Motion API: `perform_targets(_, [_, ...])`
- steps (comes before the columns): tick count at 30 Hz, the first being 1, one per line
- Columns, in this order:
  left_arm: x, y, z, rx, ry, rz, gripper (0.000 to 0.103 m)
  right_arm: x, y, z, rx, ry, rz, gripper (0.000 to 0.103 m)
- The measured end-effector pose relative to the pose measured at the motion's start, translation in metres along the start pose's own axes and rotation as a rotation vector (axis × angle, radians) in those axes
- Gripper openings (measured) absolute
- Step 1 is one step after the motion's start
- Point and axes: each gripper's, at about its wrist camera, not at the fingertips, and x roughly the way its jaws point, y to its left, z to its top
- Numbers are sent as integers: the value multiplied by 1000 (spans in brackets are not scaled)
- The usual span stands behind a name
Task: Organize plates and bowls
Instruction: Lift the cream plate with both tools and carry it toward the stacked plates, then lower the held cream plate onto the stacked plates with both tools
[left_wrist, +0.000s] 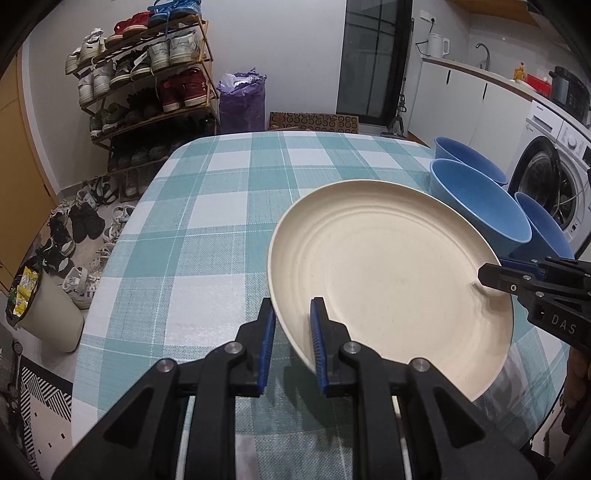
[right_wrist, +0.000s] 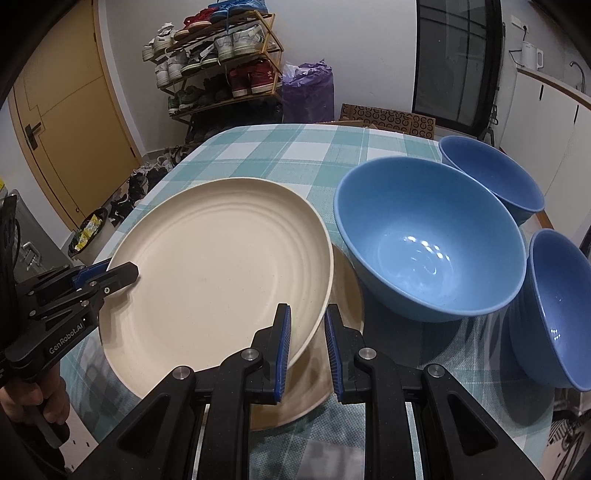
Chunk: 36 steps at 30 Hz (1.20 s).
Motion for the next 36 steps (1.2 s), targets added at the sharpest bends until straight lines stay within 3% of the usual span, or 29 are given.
perform_targets(36, [28, -16, -11, 63, 39, 22, 17, 14, -7, -18, -20, 34, -91, 19])
